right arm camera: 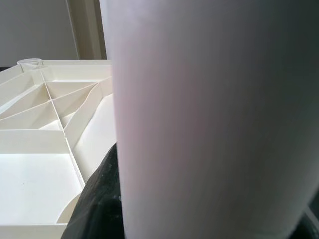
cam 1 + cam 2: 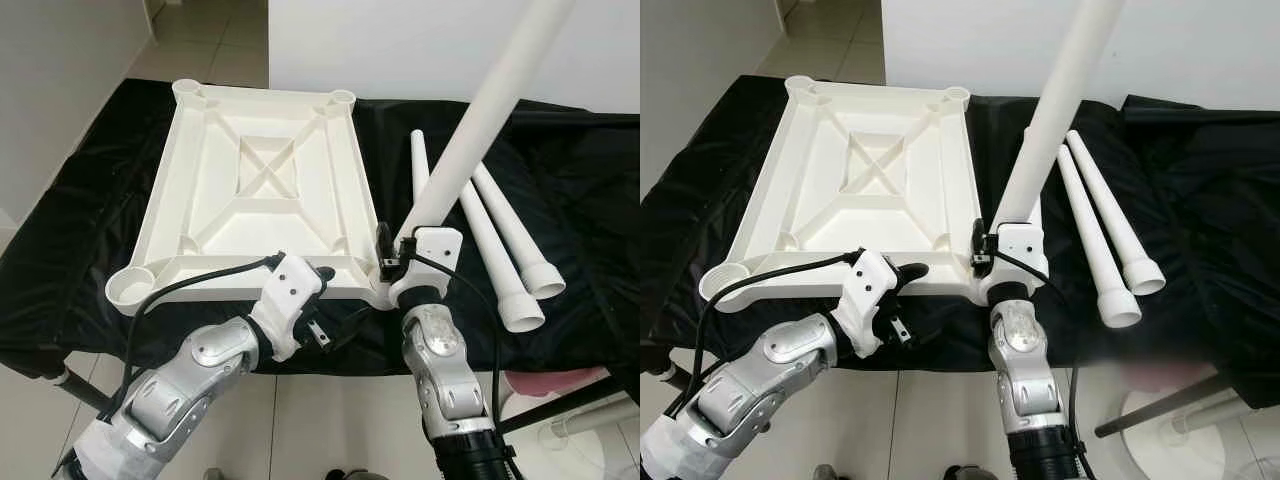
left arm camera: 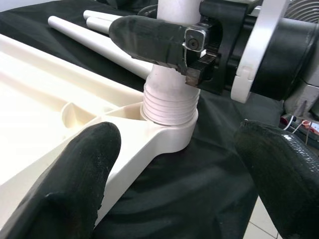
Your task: Building children table
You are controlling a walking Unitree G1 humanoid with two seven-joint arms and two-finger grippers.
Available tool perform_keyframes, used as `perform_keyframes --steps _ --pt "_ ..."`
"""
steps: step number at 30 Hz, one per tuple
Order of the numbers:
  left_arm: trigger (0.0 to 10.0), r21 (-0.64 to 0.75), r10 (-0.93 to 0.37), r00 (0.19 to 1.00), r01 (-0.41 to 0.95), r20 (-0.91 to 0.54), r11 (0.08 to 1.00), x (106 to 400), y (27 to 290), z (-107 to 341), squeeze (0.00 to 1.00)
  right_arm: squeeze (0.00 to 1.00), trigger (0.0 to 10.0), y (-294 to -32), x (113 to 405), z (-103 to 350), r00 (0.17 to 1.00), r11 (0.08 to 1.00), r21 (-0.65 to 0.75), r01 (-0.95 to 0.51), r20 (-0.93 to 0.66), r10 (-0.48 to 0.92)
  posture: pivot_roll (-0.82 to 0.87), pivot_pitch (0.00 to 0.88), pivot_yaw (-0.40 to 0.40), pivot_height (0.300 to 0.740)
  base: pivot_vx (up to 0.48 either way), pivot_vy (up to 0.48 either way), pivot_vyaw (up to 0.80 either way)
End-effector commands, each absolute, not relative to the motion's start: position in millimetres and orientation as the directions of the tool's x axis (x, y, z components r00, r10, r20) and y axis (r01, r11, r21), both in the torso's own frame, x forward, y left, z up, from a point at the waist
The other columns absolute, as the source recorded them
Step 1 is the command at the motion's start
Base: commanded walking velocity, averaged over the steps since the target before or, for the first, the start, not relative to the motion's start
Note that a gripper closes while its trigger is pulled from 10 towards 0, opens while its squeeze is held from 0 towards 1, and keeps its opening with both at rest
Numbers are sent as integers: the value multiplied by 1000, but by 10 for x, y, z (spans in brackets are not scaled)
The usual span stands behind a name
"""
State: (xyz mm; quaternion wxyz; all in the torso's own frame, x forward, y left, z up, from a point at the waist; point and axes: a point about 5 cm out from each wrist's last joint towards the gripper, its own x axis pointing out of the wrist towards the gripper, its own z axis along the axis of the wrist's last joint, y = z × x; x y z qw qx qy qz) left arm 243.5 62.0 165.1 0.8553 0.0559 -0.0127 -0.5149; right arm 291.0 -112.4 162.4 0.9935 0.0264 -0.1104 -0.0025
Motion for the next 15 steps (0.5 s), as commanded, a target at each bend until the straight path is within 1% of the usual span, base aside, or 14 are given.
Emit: perform_keyframes --steps 1,3,4,5,6,7,9,11,12,13,14,15 --pt "10000 100 -930 365 928 -52 359 2357 595 1644 0 0 10000 -1075 2871 1444 991 996 87 10 134 -21 40 124 -68 740 0 0 0" --pt "10000 97 -930 364 929 -51 358 2353 589 1641 0 0 10000 -1078 2868 1465 989 996 93 -2 147 -12 39 124 -67 740 0 0 0" --pt "10000 96 -931 362 930 -52 356 2348 585 1638 0 188 10000 -1086 2865 1481 988 995 97 -10 157 -6 39 124 -68 740 0 0 0" --pt "10000 94 -932 360 930 -51 354 2344 580 1636 0 1000 10000 -1065 2852 1511 982 989 133 -65 184 39 38 123 -68 740 0 0 0" --pt "10000 92 -932 359 931 -51 353 2342 578 1634 0 1000 10000 -1044 2838 1536 977 983 157 -96 202 63 38 123 -68 740 0 0 0" --pt "10000 92 -932 359 931 -51 353 2342 578 1634 0 1000 10000 -1044 2838 1536 977 983 157 -96 202 63 38 123 -68 740 0 0 0" --pt "10000 92 -932 358 931 -52 352 2342 577 1634 0 1000 10000 -1056 2840 1575 972 983 150 -107 223 71 37 122 -69 740 0 0 0" --pt "10000 94 -933 355 932 -52 349 2343 571 1635 0 1000 10000 -1104 2885 1623 967 983 120 -141 229 111 36 121 -70 740 0 0 0" --pt "10000 92 -934 353 933 -52 348 2342 567 1633 0 984 10000 -1132 2908 1637 967 982 117 -149 226 120 31 118 -66 740 0 0 0" --pt "10000 91 -935 351 934 -51 345 2340 561 1634 0 0 10000 -1158 2930 1672 956 972 115 -205 238 173 31 119 -68 740 0 0 0" --pt "10000 91 -935 351 934 -51 345 2340 561 1634 0 0 10000 -1158 2930 1672 956 972 115 -205 238 173 31 119 -68 740 0 0 0" --pt "10000 90 -936 349 935 -51 344 2339 557 1635 0 0 10000 -1175 2939 1698 946 964 114 -242 248 208 31 119 -68 740 0 0 0"
